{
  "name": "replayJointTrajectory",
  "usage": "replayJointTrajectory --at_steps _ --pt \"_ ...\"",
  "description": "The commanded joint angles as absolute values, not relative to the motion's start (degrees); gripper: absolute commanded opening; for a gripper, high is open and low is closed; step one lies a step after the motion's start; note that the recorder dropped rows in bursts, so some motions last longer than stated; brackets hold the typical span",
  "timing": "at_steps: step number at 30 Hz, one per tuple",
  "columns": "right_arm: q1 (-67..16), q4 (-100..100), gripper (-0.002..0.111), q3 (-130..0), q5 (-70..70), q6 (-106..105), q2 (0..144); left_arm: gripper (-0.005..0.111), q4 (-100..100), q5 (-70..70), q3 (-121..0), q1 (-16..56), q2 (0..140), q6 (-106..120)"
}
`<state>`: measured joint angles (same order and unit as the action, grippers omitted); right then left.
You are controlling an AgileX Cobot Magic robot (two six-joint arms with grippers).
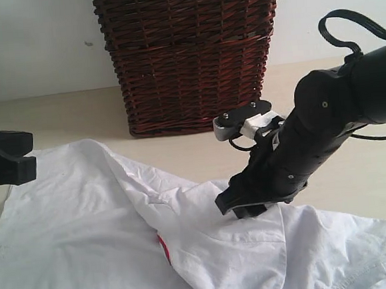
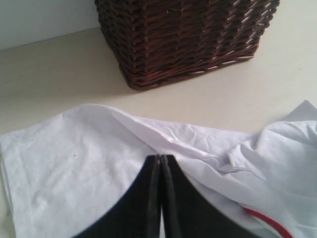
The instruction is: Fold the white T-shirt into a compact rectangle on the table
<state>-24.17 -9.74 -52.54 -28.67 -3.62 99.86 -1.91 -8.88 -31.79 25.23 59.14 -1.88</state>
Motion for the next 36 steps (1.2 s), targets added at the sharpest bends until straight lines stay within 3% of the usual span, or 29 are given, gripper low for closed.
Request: replayJointTrajectory --at_steps 1,3,9,16,22,25,32,36 --pt "-24.0 -17.9 0.05 -52.4 -28.3 -11.6 99.9 0.0 -2.3 -8.7 -31.6 25.1 58.7 -2.4" --pt "-24.0 -17.7 0.043 -52.4 -28.4 -12.4 99.9 0.0 -2.3 -8.7 -31.6 25.1 58.7 -2.4" --pt "-24.0 -12.5 0.0 -52.4 -25.0 -12.9 98.7 0.0 -2.3 -8.6 -31.6 25.1 58.7 -3.5" --pt "-23.4 1.4 0.0 -53.8 -25.3 -2.6 92.9 0.0 -2.3 -8.2 -31.6 25.1 58.7 -4.7" --pt "-23.2 7.9 0.0 -59.2 -39.5 4.2 87.0 0.0 -2.3 -8.9 -31.6 25.1 58.7 -4.8" --pt "-23.2 5.2 0.006 -60.0 -42.6 1.6 86.8 0.0 -2.3 -10.4 -31.6 25.2 58.7 -4.6" --pt "-23.2 9.9 0.048 -59.8 -41.3 6.0 91.7 0.0 -2.3 -9.4 -31.6 25.2 58.7 -4.5" --pt "-23.2 11.9 0.05 -57.5 -44.1 13.3 92.3 0.0 -2.2 -9.5 -31.6 25.2 58.7 -3.6"
